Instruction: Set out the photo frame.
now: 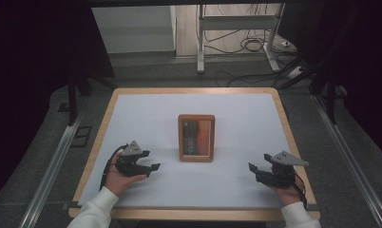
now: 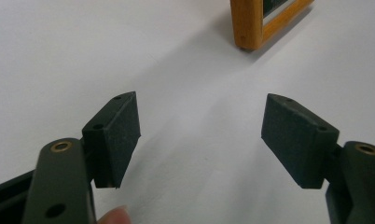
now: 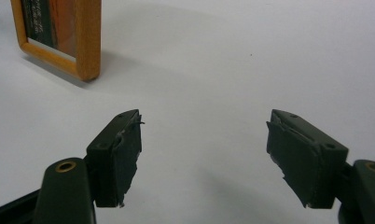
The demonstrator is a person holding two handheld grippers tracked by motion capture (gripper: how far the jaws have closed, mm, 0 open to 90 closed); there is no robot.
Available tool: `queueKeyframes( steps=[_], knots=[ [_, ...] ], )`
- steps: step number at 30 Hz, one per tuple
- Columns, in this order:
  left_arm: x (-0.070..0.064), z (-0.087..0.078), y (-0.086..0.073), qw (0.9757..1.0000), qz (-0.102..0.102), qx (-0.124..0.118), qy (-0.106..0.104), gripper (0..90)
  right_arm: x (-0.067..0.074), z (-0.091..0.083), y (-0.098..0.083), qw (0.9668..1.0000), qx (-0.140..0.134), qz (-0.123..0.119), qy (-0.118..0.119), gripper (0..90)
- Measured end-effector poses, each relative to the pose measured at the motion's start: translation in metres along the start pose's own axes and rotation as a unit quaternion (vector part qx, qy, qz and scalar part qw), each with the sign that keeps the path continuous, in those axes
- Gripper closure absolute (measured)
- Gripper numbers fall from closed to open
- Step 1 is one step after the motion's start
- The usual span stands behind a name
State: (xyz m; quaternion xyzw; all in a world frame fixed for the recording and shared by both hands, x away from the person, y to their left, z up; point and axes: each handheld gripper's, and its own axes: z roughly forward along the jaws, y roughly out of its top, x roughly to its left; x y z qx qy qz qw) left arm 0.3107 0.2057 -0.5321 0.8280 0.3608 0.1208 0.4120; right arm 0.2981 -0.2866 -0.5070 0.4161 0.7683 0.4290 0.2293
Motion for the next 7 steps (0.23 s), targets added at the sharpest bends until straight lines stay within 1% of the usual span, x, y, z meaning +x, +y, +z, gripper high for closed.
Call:
queueKeyframes(
  steps=[7],
  knots=[
    [0.0002, -0.0017, 0.0001, 1.0000, -0.001, -0.004, 0.001, 27.1, 0.0028, -0.0007, 0.0018, 1.0000, -0.004, -0.004, -0.003, 24.6]
  ],
)
